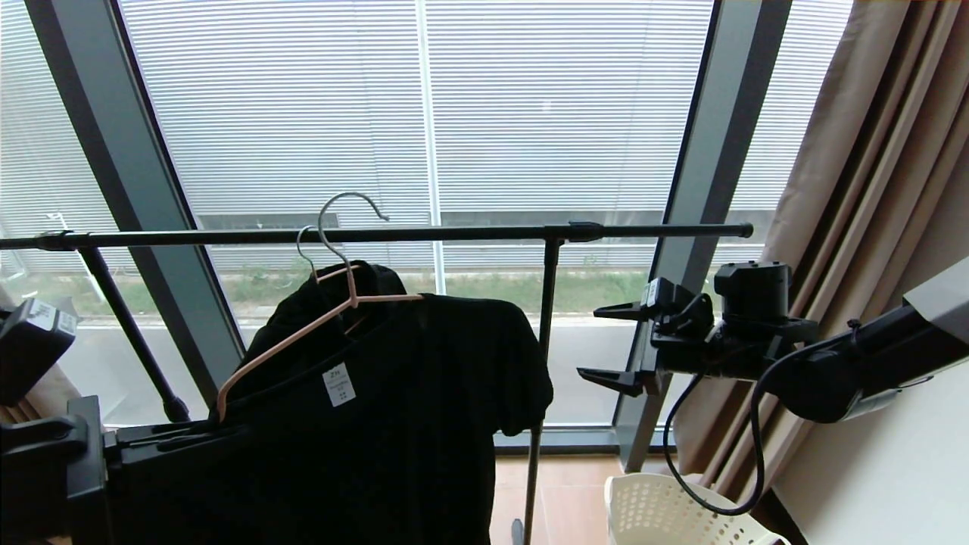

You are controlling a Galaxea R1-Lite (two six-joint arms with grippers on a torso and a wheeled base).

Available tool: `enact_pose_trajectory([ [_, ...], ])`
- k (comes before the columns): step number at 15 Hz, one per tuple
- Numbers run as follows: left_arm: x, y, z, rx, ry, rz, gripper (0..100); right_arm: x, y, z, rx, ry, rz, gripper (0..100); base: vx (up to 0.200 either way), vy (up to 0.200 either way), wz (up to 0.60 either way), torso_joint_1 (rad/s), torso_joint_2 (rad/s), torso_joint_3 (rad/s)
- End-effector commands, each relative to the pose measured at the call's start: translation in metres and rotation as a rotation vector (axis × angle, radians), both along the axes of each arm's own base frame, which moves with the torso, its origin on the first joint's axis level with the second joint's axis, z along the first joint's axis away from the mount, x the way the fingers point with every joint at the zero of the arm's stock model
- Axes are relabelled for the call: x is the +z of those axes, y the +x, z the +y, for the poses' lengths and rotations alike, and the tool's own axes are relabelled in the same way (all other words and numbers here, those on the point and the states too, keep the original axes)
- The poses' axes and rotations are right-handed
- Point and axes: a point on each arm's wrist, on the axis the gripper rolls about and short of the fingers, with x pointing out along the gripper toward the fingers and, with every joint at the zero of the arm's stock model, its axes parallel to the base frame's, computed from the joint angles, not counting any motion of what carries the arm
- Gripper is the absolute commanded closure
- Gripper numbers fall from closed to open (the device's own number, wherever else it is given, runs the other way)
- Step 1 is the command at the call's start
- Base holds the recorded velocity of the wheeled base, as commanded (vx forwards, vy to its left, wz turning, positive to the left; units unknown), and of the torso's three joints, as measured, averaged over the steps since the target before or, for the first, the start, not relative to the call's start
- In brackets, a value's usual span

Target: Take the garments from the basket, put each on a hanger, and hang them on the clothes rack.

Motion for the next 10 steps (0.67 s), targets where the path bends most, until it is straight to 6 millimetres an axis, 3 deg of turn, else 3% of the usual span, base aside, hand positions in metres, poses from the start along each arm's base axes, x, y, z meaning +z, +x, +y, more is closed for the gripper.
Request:
enact_pose_trajectory([
  [1, -0.003, 0.001, 0.004, 0.031, 0.001, 0.009, 100, 0.01, -0.003, 0.01, -0.021, 0.004, -0.013, 0, 0.0, 0.0, 0.0, 0.0, 0.0, 0.0],
  [4, -0.004, 0.004, 0.006, 0.045, 0.001, 0.019, 100, 0.02, -0.005, 0.023, -0.087, 0.053, 0.045, 0, 0.0, 0.0, 0.0, 0.0, 0.0, 0.0],
  [10, -0.009, 0.028, 0.008, 0.062, 0.003, 0.05, 100, 0.036, -0.009, 0.035, -0.181, 0.096, 0.064, 0, 0.0, 0.0, 0.0, 0.0, 0.0, 0.0],
])
